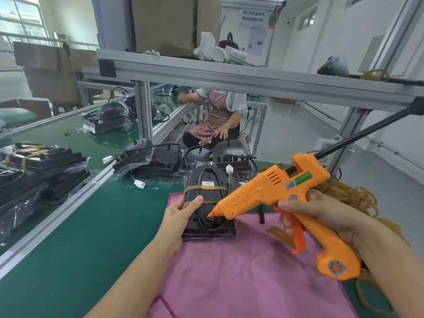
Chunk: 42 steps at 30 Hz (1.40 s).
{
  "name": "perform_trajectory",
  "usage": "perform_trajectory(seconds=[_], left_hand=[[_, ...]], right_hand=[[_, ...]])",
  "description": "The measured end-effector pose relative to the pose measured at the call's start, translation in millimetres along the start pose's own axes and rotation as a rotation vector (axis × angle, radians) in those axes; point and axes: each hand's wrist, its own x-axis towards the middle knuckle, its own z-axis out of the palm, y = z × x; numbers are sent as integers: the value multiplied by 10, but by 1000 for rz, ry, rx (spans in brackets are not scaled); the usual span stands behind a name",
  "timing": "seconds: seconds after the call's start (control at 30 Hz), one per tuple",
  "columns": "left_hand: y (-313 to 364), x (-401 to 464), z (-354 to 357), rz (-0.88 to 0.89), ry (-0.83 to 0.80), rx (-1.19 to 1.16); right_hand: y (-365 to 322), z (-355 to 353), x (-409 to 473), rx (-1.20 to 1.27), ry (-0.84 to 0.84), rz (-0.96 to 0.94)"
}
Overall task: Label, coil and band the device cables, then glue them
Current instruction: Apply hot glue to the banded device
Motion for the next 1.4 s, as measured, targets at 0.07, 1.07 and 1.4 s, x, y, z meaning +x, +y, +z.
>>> perform_trajectory(seconds=[0.07, 1.07, 1.4], left_hand=[[0, -1, 5, 0, -2, -8], [-29, 20, -15, 11, -3, -11], [-32, 14, -15, 7, -6, -13]], right_hand=[[63, -40, 5, -9, 34, 32], [146, -112, 43, -39, 65, 24], [149, -81, 53, -29, 50, 7]])
